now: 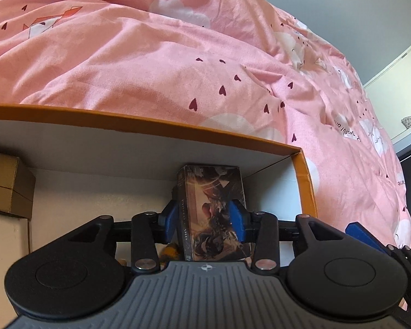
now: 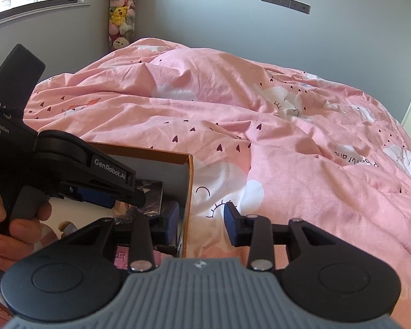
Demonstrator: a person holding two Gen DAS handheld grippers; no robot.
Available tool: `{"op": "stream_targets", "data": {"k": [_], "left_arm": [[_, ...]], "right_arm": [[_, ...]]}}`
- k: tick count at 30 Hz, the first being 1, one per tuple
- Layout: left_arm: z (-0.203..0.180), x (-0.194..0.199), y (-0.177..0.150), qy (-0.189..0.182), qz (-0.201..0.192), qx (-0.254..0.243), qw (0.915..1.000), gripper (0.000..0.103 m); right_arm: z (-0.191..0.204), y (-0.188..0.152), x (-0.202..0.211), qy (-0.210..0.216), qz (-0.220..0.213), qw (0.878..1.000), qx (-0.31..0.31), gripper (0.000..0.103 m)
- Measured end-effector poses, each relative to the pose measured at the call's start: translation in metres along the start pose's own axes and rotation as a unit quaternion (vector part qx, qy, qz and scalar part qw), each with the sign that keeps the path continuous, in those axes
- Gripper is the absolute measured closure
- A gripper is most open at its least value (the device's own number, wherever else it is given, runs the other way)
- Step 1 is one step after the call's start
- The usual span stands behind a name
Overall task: Organize objects
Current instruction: 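Lower the photo-card box and grey case into the orange box and open both tools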
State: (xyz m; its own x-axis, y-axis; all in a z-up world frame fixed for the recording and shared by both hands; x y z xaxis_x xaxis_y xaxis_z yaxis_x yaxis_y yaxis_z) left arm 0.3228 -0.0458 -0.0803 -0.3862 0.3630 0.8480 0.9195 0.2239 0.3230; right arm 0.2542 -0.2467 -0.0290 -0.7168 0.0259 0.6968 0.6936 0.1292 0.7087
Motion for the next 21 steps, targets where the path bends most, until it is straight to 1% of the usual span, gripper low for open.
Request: {"op": "stream_targets", "data": {"k": [2,3,8,12,14,18,21], "left_arm": [[0.002,-0.003,-0.001,-0.01,0.01,0.002,0.9999,0.057],[0.003,-0.005,-0.001,-0.017,0.017,0.006,0.9997,0.066],[0.003,-0.011,-0.002,-0.045,0.021,0.021,0.9985,0.073],[-0.002,-0.018,-0.002,-0.066,0.027,0.04,0.9966,0.074],[-0.003,-0.019,-0.001,-0.062,0.024,0.042,0.9969,0.074],[-0.002,-0.012,-0.003,-0.067,0.019,0.044,0.9966,0.074],[-0.009,0.005,-0.008,-0.046,-0.011,0.018,0.9987,0.074]], "right_arm": [[0.0,0.0,0.001,0.0,-0.001,1.0,0.001,0.064],[0.0,0.0,0.001,0.0,-0.001,1.0,0.002,0.064],[0.0,-0.002,-0.005,0.003,0.012,1.0,-0.001,0.064],[-0.001,-0.004,-0.01,0.005,0.024,1.0,-0.004,0.064],[0.0,-0.005,-0.01,0.004,0.025,1.0,-0.004,0.064],[0.001,-0.006,-0.005,0.007,0.022,1.0,-0.001,0.064],[0.002,-0.005,0.0,0.01,0.014,1.0,0.0,0.064]]}}
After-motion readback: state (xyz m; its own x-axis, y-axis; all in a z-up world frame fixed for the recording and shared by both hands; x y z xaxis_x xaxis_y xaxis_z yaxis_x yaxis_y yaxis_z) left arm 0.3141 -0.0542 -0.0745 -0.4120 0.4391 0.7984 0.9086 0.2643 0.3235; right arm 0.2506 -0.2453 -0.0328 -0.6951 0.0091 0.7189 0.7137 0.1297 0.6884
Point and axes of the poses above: each gripper's, at about its wrist camera, not at the fingertips, and x roughly against the way its jaws point, z to its left, y to its top, the point moved 4 cm from there along -x, roughly the way its jaws point, and after that the axes turned 5 degrees about z, right-handed, at the moved point
